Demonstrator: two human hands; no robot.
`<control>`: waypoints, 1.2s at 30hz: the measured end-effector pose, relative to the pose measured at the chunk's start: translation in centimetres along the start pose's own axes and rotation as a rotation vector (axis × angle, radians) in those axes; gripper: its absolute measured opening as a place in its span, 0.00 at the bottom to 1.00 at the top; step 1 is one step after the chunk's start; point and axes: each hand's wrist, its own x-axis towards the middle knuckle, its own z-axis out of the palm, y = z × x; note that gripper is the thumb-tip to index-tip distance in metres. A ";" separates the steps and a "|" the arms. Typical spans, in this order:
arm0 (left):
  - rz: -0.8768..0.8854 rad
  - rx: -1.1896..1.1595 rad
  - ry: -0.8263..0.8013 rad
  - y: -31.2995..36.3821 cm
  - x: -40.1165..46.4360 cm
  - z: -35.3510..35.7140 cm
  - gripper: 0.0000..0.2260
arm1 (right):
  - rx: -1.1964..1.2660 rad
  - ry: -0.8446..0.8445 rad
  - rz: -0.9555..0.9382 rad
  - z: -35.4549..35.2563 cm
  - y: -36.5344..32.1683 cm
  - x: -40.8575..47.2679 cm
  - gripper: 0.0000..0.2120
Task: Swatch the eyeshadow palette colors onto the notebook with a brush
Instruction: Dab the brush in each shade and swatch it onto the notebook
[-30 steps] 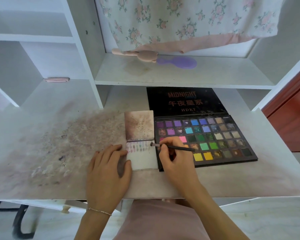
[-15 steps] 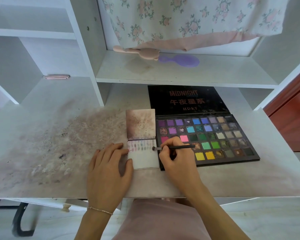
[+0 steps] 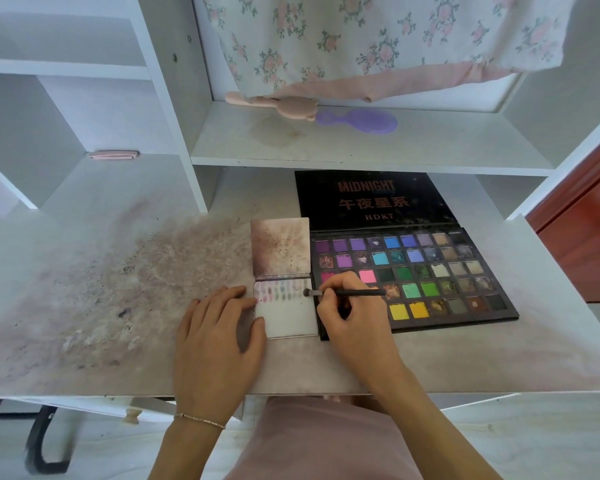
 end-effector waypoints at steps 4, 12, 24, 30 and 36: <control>0.000 0.001 -0.007 0.0 0.0 0.0 0.20 | 0.012 -0.001 0.003 -0.1 0.1 -0.1 0.14; 0.005 -0.005 -0.005 0.0 0.0 0.0 0.19 | 0.134 0.161 -0.065 -0.2 0.2 0.1 0.07; 0.059 0.018 -0.060 -0.4 -0.2 -0.3 0.24 | 0.268 0.249 0.029 -3.4 1.2 -1.4 0.08; 0.100 0.030 -0.083 -0.4 -0.2 -0.6 0.26 | 0.245 0.251 0.072 -5.0 2.4 -1.4 0.15; 0.140 0.043 -0.097 -0.4 -0.2 -0.5 0.24 | 0.114 0.230 0.057 -5.4 2.6 -1.2 0.14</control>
